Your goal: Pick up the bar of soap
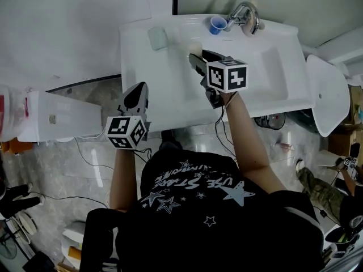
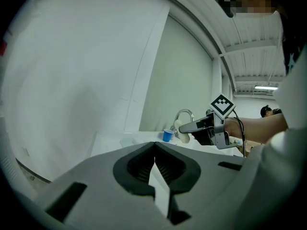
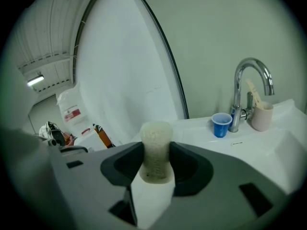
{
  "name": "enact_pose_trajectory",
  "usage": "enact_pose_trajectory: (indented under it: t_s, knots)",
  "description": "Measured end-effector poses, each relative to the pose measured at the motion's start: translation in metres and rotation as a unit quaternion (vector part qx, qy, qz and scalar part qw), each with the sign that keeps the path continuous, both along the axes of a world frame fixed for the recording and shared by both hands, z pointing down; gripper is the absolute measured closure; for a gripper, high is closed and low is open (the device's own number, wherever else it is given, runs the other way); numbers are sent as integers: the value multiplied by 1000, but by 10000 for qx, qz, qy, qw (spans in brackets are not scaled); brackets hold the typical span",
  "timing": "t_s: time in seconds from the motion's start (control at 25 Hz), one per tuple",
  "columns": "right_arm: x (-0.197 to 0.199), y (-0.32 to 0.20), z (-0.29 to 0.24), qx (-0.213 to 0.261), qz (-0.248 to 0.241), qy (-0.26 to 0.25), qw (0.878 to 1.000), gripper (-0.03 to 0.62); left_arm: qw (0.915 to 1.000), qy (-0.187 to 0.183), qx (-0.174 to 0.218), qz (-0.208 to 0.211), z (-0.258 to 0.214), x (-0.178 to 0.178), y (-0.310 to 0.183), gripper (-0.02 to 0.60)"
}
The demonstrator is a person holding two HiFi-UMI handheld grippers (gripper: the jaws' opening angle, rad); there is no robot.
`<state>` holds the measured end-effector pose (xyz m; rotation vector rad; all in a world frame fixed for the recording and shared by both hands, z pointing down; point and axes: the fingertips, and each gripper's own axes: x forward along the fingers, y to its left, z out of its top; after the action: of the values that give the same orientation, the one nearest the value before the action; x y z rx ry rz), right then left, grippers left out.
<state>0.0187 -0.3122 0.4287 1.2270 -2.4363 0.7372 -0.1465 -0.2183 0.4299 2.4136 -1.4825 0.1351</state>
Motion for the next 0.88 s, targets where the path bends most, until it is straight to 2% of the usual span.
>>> enact_pose_trajectory:
  t_s: [0.12, 0.36, 0.88]
  knots:
    - [14, 20, 1, 74, -115, 77, 9999, 413, 10000, -27, 28, -50, -3, 15, 18, 571]
    - [39, 59, 2, 93, -195, -151, 9997, 413, 9999, -78, 96, -50, -3, 44, 57, 571]
    - [92, 147, 11, 135, -206, -276, 9993, 414, 9996, -103, 203, -148, -2, 95, 135, 572]
